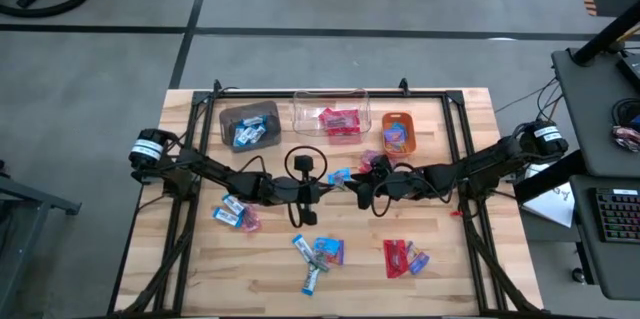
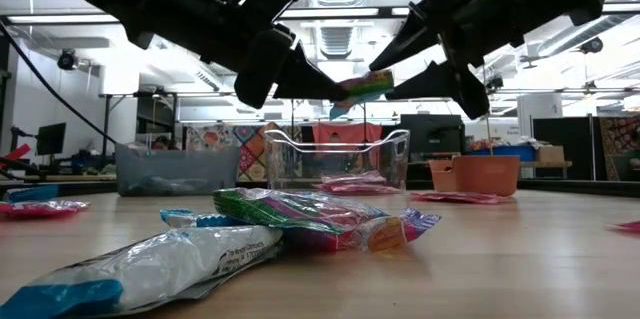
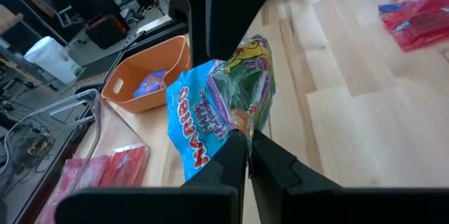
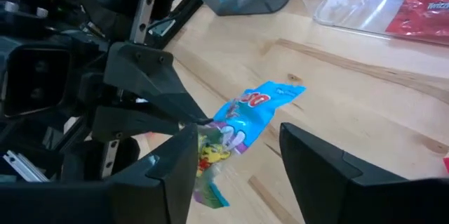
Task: Sort candy
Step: Put the blue gummy into the orange bin
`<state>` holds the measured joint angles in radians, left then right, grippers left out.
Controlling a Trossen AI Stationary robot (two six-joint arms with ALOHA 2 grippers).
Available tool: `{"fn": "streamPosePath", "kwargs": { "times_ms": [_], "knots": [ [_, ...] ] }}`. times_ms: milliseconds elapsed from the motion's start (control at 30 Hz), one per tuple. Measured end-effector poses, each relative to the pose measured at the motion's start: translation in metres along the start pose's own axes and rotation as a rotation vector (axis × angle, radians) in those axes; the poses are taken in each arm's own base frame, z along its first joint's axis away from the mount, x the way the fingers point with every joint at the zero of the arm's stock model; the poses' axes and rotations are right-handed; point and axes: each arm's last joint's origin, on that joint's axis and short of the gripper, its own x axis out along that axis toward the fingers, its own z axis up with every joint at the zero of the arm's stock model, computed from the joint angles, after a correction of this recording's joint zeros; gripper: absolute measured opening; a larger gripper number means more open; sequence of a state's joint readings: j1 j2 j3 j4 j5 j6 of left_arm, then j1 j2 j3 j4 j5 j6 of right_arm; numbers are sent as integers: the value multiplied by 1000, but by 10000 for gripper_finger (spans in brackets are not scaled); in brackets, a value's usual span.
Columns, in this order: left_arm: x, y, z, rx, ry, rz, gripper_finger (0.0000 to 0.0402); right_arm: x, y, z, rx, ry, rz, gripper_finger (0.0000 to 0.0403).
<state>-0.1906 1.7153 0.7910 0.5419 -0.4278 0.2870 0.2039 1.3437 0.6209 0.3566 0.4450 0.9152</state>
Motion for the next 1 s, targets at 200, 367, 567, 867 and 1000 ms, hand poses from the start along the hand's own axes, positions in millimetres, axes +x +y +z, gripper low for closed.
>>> {"fn": "streamPosePath", "kwargs": {
  "times_ms": [200, 367, 567, 867, 1000],
  "knots": [
    [1, 1, 4, -15, -14, 5, 0, 0, 0, 0, 1, -1, 1, 158],
    [2, 2, 10, -9, -26, 9, 0, 0, 0, 0, -10, -1, 1, 142],
    [2, 3, 11, -1, -33, 12, 0, 0, 2, 1, -59, -15, 19, 134],
    [2, 3, 11, -6, -34, 11, 0, 0, 4, 3, -101, -29, 33, 26],
    [2, 3, 11, -11, -27, 9, 12, 0, 3, 3, -123, -29, 31, 12]
  ]
}}
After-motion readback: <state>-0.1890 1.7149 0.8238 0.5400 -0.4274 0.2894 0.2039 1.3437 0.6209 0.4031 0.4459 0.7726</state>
